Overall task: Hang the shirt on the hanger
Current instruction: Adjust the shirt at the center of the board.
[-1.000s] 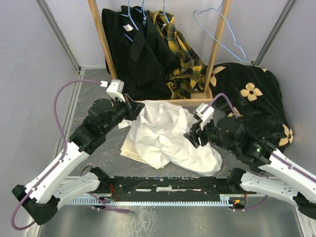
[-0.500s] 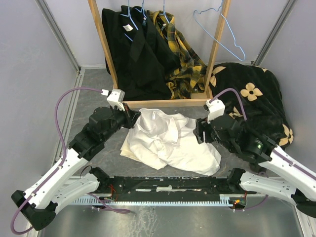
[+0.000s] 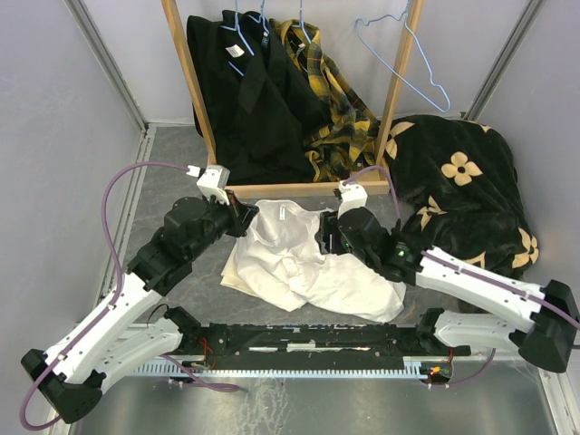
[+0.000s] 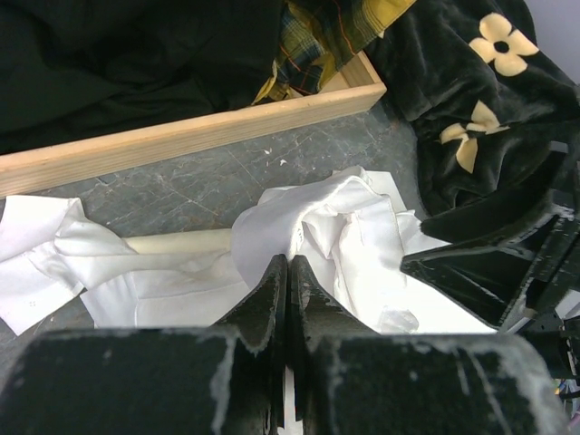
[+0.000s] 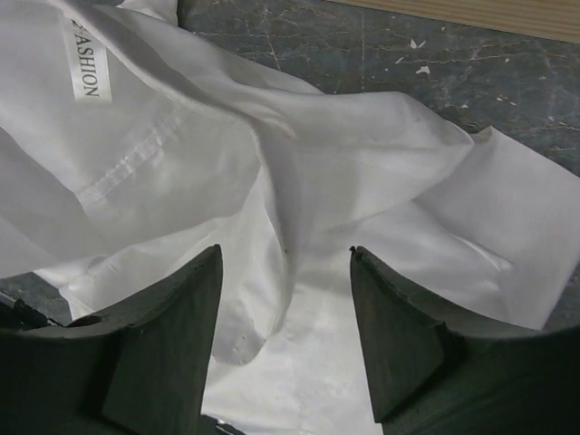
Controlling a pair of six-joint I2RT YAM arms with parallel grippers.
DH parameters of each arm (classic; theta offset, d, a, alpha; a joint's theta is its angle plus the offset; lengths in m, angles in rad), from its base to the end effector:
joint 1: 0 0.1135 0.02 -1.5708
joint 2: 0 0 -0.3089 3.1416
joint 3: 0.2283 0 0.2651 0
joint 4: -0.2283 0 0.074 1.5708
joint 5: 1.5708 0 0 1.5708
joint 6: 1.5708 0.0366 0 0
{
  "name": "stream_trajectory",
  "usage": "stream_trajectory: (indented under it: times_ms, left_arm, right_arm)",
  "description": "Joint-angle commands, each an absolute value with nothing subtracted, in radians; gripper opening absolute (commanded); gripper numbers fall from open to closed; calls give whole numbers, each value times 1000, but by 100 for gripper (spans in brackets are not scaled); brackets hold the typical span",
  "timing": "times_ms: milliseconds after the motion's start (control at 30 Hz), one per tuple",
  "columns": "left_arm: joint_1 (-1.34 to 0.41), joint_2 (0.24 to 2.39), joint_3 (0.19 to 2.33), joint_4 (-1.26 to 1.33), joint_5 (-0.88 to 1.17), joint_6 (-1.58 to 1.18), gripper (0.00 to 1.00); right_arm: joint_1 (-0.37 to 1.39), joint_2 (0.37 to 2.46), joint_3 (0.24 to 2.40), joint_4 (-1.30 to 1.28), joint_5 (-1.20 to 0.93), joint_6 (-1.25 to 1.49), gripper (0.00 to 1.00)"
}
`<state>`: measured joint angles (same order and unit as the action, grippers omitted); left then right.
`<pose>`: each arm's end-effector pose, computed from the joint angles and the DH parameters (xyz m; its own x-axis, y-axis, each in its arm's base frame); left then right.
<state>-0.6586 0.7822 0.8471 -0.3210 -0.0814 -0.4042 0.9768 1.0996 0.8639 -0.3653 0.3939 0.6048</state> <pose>0.1296 -0.0965 0.3799 -0.3996 -0.1864 -0.8975 0.4249 0.8299 -0.3615 0.1425 0.1859 0.3258 -0.5947 0.0575 -0.8019 -0.3038 0.9074 0.2904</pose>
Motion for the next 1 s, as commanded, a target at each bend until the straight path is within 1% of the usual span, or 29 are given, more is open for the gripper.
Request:
stream_trajectory:
  times_ms: [0, 333, 467, 500, 600, 633, 700, 733, 767, 833, 933, 967]
  left_arm:
    - [-663, 759, 844, -302, -101, -421, 3]
    - [-663, 738, 835, -307, -108, -431, 3]
    - [-663, 736, 836, -310, -108, -430, 3]
    - [-663, 735, 835, -311, -110, -430, 3]
    - [-663, 732, 833, -316, -120, -431, 3]
    - [-663, 731, 832, -319, -125, -432, 3]
    - [-663, 729, 830, -329, -145, -440, 3]
    - [-663, 727, 831, -337, -164, -444, 3]
    - [-663, 728, 833, -351, -196, -448, 4]
    - [-663, 736, 840, -385, -242, -455, 7]
    - [-663, 743, 834, -408, -272, -463, 15]
    - [-663, 748, 827, -407, -274, -467, 19]
  right_arm:
    - [967, 1153, 862, -177, 373, 599, 64]
    - [924, 1261, 866, -151, 368, 582, 60]
    - [902, 1285, 857, -107, 303, 567, 55]
    - [900, 1290, 853, -90, 281, 559, 52]
    - [898, 1281, 824, -10, 218, 535, 37]
    - [897, 1277, 821, 1, 208, 527, 30]
    - [896, 1270, 829, -9, 210, 506, 10]
    - [896, 1263, 836, -21, 221, 498, 2]
    - [896, 1252, 846, -38, 239, 493, 0]
    - [897, 1218, 857, -65, 264, 491, 0]
    - [897, 1148, 877, -88, 278, 497, 0]
    - [897, 1132, 890, -99, 282, 499, 0]
